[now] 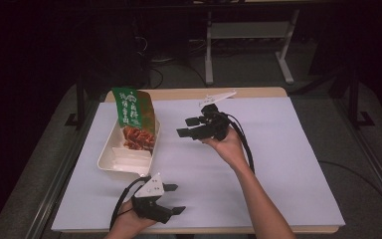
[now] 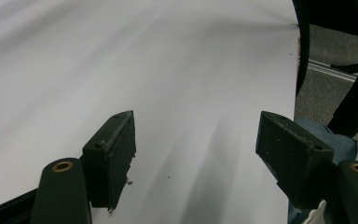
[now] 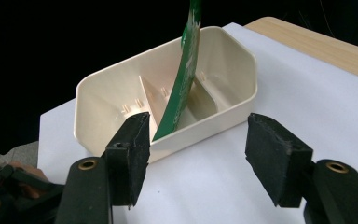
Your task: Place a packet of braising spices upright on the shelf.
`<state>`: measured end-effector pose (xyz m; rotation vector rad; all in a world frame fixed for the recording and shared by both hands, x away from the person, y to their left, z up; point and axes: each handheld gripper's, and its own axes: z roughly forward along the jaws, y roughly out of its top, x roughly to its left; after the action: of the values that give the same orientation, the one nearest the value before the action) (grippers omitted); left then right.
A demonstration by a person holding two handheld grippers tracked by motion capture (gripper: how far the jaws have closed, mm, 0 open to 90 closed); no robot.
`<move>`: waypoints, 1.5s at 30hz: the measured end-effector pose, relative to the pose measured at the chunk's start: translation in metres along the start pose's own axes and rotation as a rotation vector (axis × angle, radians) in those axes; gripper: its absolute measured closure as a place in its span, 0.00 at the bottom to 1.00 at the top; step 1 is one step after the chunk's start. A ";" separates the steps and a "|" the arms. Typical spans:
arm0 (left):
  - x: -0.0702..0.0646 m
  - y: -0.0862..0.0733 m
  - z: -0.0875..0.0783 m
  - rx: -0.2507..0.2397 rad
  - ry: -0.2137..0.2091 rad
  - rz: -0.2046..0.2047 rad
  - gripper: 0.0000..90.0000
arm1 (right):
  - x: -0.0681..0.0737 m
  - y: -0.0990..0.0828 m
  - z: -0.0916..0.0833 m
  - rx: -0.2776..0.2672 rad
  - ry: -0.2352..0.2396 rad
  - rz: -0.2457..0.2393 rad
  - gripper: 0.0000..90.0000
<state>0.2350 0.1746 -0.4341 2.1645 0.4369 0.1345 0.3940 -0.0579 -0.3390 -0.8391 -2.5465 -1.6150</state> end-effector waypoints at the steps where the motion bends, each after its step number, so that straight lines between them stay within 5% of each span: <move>1: 0.000 0.000 0.000 0.000 -0.001 0.001 0.31 | 0.000 -0.001 -0.001 0.000 -0.001 0.002 0.43; 45: 0.002 -0.001 0.001 0.015 0.021 -0.004 0.29 | -0.006 -0.060 -0.057 0.031 -0.024 0.051 0.36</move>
<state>0.2370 0.1747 -0.4353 2.1786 0.4555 0.1517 0.3569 -0.1279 -0.3645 -0.9178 -2.5365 -1.5573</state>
